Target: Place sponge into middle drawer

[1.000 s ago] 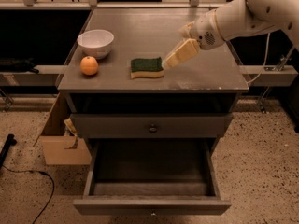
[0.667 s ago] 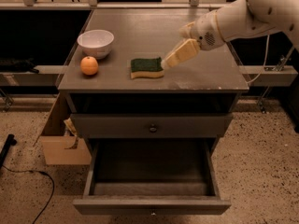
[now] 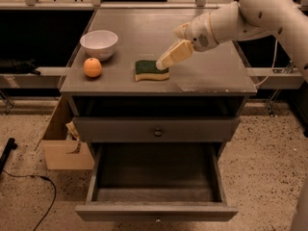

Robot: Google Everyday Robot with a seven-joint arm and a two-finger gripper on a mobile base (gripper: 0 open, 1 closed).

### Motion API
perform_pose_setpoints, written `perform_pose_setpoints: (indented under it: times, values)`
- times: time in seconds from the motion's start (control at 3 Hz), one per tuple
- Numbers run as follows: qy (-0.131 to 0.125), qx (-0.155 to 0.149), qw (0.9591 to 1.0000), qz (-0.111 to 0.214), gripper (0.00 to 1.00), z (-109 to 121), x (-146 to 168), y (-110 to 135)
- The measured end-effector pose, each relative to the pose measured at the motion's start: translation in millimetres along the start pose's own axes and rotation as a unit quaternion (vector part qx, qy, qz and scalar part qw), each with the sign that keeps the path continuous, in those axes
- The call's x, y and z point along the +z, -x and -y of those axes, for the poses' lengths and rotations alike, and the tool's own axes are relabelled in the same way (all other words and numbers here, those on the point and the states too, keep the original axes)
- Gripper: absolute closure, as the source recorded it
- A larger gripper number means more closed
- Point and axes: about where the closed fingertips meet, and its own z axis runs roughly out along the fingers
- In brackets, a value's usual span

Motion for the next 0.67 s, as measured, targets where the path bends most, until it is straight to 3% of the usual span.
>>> perform_pose_setpoints:
  times: [0.67]
  values:
    - [0.001, 0.009, 1.0, -0.002, 0.0, 16, 27, -14]
